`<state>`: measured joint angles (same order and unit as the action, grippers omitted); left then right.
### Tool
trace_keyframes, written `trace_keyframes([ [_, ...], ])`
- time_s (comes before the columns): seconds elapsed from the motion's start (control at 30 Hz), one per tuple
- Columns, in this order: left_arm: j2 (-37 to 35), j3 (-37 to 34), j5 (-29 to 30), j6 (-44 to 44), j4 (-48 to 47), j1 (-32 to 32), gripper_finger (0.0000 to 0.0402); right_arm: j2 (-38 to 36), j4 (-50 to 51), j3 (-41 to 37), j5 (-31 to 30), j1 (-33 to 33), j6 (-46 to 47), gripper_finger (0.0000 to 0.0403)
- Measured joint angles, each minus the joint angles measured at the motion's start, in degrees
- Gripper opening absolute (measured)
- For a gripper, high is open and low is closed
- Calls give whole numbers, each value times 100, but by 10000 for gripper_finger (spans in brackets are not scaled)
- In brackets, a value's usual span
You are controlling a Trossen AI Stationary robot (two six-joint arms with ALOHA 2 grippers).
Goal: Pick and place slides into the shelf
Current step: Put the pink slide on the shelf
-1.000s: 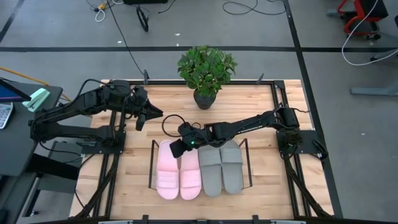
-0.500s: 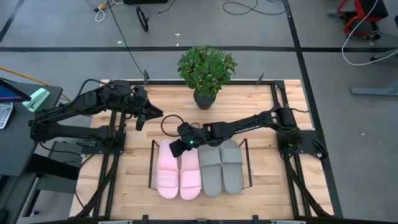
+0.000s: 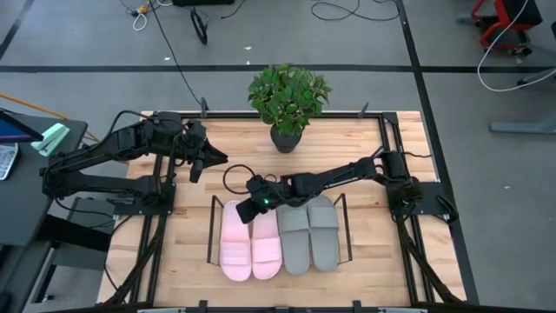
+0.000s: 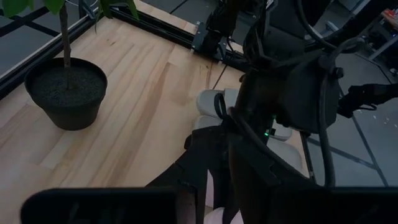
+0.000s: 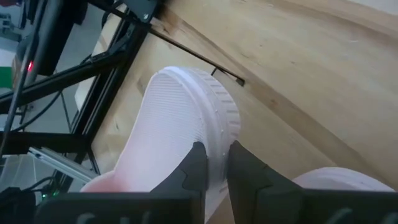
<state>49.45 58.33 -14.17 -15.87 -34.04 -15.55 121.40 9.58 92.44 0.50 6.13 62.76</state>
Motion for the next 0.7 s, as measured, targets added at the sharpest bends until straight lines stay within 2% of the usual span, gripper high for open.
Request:
trace_keyframes([
  [0.43, 0, 0, 0, 13, -1, 0, 69, -2, 81, 0, 100, -2, -225, 43],
  [0.7, 0, 0, 0, 15, -2, 0, 76, -2, 88, 0, 135, 0, -333, 113],
])
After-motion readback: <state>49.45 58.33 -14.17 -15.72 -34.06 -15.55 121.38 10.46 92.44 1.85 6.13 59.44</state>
